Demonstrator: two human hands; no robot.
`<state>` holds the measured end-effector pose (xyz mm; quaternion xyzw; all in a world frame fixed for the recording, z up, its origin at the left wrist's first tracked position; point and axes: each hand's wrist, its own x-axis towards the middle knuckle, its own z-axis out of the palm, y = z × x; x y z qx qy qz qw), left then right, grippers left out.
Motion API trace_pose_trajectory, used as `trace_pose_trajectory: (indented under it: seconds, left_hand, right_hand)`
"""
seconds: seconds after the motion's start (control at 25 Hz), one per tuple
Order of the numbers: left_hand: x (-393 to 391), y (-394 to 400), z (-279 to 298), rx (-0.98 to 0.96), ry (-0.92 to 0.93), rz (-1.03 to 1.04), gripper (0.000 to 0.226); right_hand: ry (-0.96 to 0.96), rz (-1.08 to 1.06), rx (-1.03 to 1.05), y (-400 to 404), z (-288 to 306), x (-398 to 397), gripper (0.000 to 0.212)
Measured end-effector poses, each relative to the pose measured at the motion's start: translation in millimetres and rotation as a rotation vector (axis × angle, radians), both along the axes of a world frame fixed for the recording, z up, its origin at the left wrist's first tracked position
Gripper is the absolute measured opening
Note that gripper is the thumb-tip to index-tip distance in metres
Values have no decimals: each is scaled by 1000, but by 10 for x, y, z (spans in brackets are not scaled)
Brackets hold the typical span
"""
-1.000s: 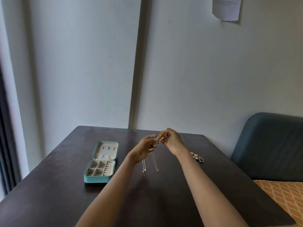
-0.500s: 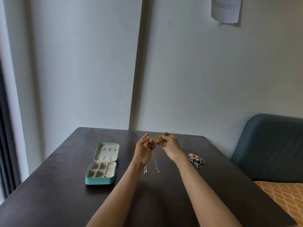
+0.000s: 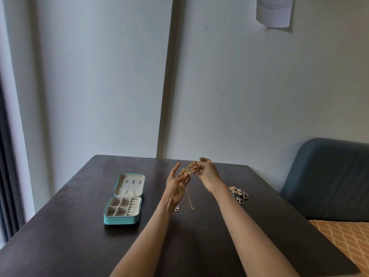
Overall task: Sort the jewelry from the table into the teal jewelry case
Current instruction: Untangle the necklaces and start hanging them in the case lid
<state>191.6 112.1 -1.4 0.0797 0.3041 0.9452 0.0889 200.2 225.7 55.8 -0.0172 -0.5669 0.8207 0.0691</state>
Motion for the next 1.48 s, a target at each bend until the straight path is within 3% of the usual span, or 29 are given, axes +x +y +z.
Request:
trace_pose_trajectory:
  seconds: [0.2, 0.44, 0.56, 0.72, 0.88, 1.12, 1.24, 1.36, 1.48]
  left_hand:
    - [48, 11, 5, 62, 21, -59, 55]
    - [8, 54, 24, 136, -15, -9, 54]
    - [-7, 41, -7, 137, -71, 23, 53]
    - [4, 16, -6, 2, -54, 5, 51]
    - [-10, 18, 41, -259, 1, -30, 51]
    - [-59, -16, 20, -445, 19, -19, 51]
    - [-34, -44, -23, -366, 50, 9, 50]
    - [-3, -41, -27, -153, 22, 9, 44]
    - [16, -12, -41, -35, -7, -66, 38]
  right_hand:
    - [-41, 5, -179, -43, 21, 28, 24]
    - [0, -25, 60, -82, -64, 15, 22]
    - [5, -27, 74, -71, -79, 13, 21]
    - [-8, -47, 201, -61, -22, 21, 18]
    - [-17, -35, 339, -61, 28, 40, 16]
    - [-11, -37, 328, -52, 93, 7, 15]
    - [-14, -38, 190, -7, 114, 18, 18]
    - [-30, -32, 35, -14, 47, 23, 21]
    - [-30, -38, -5, -71, -4, 20, 22]
